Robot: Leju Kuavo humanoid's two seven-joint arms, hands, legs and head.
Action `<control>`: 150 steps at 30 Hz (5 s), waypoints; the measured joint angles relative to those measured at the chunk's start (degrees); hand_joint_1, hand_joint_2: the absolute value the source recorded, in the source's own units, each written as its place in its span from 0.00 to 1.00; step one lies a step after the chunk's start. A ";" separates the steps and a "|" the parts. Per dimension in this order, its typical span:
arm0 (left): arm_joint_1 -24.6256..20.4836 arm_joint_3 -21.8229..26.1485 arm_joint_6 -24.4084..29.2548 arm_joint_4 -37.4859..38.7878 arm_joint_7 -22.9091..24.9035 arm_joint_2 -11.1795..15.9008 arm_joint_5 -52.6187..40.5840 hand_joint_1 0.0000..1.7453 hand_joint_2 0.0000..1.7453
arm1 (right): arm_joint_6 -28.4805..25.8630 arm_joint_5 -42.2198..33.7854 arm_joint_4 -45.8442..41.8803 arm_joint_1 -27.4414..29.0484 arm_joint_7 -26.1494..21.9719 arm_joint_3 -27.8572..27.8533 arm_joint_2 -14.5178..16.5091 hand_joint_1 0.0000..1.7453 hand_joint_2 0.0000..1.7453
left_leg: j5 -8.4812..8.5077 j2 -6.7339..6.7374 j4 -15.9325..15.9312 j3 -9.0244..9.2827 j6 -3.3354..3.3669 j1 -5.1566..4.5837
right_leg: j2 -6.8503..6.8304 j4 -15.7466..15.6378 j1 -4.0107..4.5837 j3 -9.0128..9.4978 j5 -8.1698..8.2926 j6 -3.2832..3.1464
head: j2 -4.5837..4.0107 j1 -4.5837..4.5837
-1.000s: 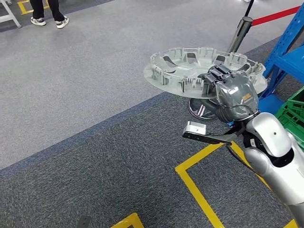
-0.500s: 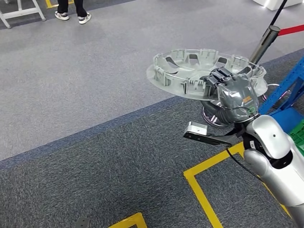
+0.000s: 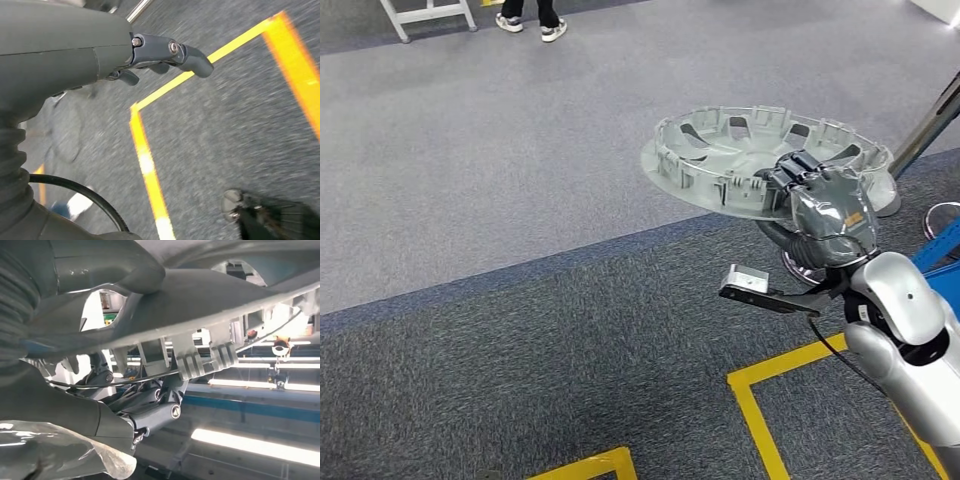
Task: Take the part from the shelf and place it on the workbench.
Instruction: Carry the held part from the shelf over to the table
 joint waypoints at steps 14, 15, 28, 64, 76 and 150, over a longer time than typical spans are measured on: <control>0.12 2.98 -0.61 0.00 3.86 1.14 2.23 0.00 1.00 | 0.04 0.39 0.02 0.07 -0.12 -0.23 0.55 1.00 1.00 | -0.50 7.62 -0.20 0.68 0.65 -1.18 | -7.07 -0.32 0.69 1.87 -1.40 -0.10 | -0.01 -0.37; 0.19 3.13 -0.58 0.00 3.97 1.18 2.29 0.00 1.00 | 0.04 0.39 0.03 0.08 -0.13 -0.23 0.58 1.00 1.00 | -0.38 7.13 -0.47 0.80 0.97 -1.12 | -7.08 -0.24 0.59 1.84 -1.68 0.16 | 0.00 -0.34; 0.08 7.14 -1.65 0.00 11.54 1.45 5.52 0.00 1.00 | 0.10 0.31 1.47 -0.08 -0.59 0.09 1.78 1.00 1.00 | -0.20 0.47 -0.18 0.49 0.88 -0.40 | 1.56 0.49 -0.30 -0.54 -0.10 0.66 | 0.00 0.19; 0.19 9.24 -9.02 -0.02 17.87 1.31 1.85 0.00 1.00 | 5.80 -2.10 8.27 -15.34 -0.32 10.23 11.87 1.00 1.00 | -4.12 3.51 6.08 -2.27 -0.94 -0.01 | -1.59 -0.18 0.14 -0.48 0.57 -1.52 | 0.01 -0.29; 0.10 9.24 -8.89 -0.02 16.93 1.37 1.39 0.00 1.00 | 6.87 -2.20 8.71 -17.96 -0.49 12.34 13.62 1.00 1.00 | -0.83 6.70 -0.22 0.97 0.22 -0.42 | -6.76 -0.07 0.69 0.73 -0.91 -0.03 | 0.00 -0.33; -0.56 17.47 -9.92 -0.02 4.23 0.58 -0.61 0.00 1.00 | 4.21 -3.20 8.97 -14.50 -1.91 9.43 7.75 1.00 1.00 | -0.78 0.59 -0.22 0.79 0.80 0.08 | 0.57 0.25 0.15 -1.49 0.78 -0.07 | 0.00 0.48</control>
